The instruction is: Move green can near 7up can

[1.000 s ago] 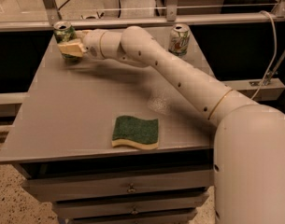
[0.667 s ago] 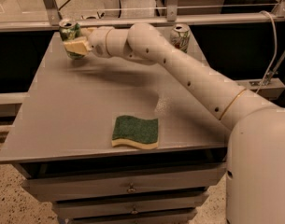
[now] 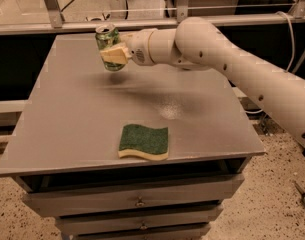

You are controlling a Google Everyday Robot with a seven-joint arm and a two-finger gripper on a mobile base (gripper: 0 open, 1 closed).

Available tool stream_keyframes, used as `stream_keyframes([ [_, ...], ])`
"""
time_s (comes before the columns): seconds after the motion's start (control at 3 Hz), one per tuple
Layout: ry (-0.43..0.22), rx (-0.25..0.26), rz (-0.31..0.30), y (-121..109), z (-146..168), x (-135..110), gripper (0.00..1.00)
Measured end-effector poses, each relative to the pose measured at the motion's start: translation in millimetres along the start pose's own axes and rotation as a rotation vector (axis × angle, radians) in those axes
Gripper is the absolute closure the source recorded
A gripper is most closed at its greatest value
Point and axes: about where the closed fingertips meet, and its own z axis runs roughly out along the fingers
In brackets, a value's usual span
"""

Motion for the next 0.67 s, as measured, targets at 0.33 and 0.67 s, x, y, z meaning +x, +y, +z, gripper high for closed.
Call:
stream_keyframes([
  [0.33,0.029,0.084,0.050,-10,-51,23,1.00],
  [0.67,0.034,0.184,0.106,-25,-100,44,1.00],
])
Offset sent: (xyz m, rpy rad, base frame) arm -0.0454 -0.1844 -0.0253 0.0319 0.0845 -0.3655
